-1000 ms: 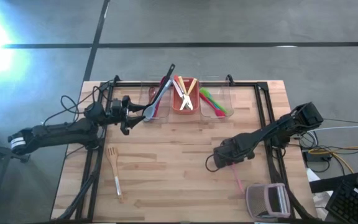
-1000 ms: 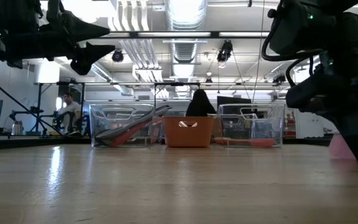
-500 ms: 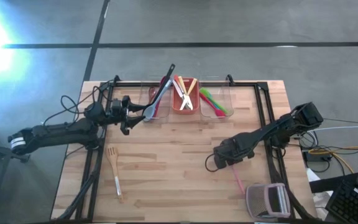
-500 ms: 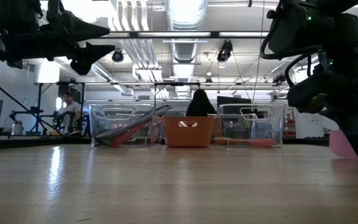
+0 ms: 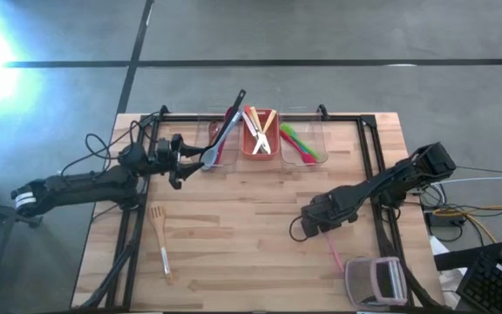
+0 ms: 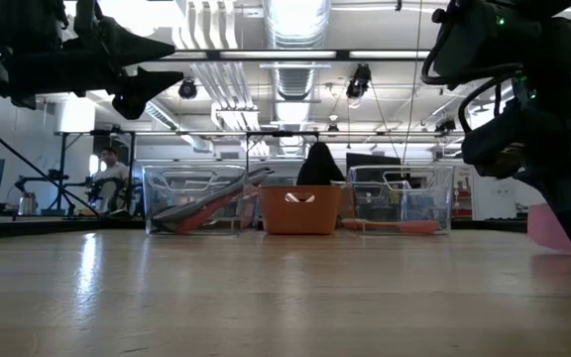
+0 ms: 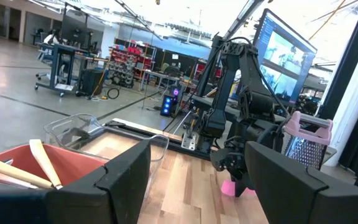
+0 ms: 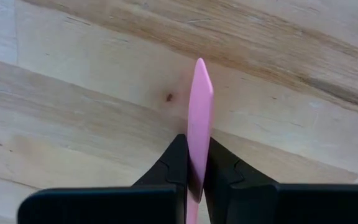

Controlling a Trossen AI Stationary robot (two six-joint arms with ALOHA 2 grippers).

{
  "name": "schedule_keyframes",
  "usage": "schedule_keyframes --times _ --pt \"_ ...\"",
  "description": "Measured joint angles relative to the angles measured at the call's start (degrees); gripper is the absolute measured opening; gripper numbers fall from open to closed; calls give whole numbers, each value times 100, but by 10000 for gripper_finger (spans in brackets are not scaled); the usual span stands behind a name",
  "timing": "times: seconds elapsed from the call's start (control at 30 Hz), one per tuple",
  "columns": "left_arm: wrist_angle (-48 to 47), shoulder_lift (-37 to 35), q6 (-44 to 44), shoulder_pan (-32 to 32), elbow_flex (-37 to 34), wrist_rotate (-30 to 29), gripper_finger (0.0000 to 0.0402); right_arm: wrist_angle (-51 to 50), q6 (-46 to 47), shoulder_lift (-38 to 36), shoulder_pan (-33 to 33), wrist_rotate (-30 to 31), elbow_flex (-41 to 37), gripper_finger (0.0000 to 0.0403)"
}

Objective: Pick & Place Kitchen Items
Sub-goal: Put the pink spatula into the right transparent bin

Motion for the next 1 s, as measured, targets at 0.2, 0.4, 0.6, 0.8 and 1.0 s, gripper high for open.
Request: schedule_keyframes --times 0.2,0.4,0.6,0.8,1.0 --pt "3 0 0 0 0 0 263 60 0 -142 -2 15 16 13" --pt "12 0 0 0 0 0 263 72 30 -432 -28 183 26 13" --pt "33 0 0 0 0 0 263 81 15 -879 -191 599 31 13" --pt "35 0 0 0 0 -2 263 98 -201 -1294 -408 967 35 12" --pt "31 0 0 -2 0 -2 263 165 -634 -1654 -730 1374 39 12"
